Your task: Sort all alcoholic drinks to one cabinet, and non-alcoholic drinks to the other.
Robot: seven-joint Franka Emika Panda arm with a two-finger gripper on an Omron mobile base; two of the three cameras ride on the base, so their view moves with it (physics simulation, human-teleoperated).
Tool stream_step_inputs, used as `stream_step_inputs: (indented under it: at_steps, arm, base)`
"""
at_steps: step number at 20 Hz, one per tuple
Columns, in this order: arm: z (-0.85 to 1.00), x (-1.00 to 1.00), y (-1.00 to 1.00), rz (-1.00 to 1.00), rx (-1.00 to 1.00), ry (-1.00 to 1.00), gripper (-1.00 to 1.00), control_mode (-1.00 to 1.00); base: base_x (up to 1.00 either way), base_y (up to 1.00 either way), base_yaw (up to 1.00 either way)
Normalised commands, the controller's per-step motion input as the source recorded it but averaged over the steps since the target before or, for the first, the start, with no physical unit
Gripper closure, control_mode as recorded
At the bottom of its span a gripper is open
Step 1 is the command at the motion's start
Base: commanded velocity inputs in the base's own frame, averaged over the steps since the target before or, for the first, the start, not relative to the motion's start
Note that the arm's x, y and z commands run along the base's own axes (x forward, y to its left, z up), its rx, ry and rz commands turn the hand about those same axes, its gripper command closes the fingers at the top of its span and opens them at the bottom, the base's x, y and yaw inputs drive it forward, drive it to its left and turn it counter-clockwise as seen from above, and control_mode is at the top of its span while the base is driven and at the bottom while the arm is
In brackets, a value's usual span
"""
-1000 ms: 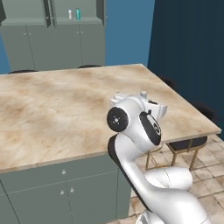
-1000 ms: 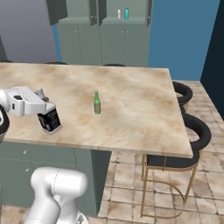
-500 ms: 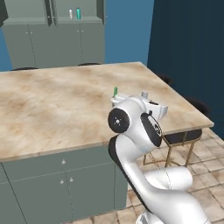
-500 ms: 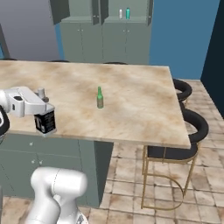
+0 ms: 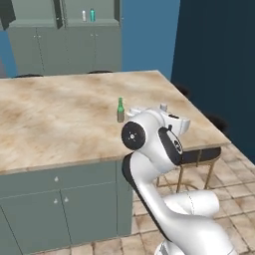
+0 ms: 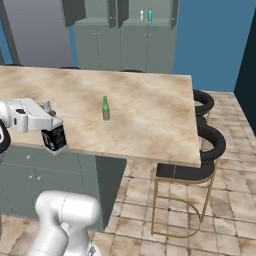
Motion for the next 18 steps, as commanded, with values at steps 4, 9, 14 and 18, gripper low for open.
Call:
stream_step_inputs:
  at_steps: [4, 9, 14, 18]
  arm:
    - [0.00, 0.00, 0.00, 0.00, 0.00, 0.00, 1.00, 1.00]
    - [0.00, 0.00, 0.00, 0.00, 0.00, 0.00, 1.00, 1.00]
    - [0.00, 0.00, 0.00, 0.00, 0.00, 0.00, 1.00, 1.00]
    - [0.00, 0.00, 0.00, 0.00, 0.00, 0.00, 1.00, 1.00]
  base:
    - [-0.44, -0.78, 0.13]
    - [-0.07, -0.77, 0.18]
    - [0.00, -0.76, 0.20]
    - [0.03, -0.79, 0.23]
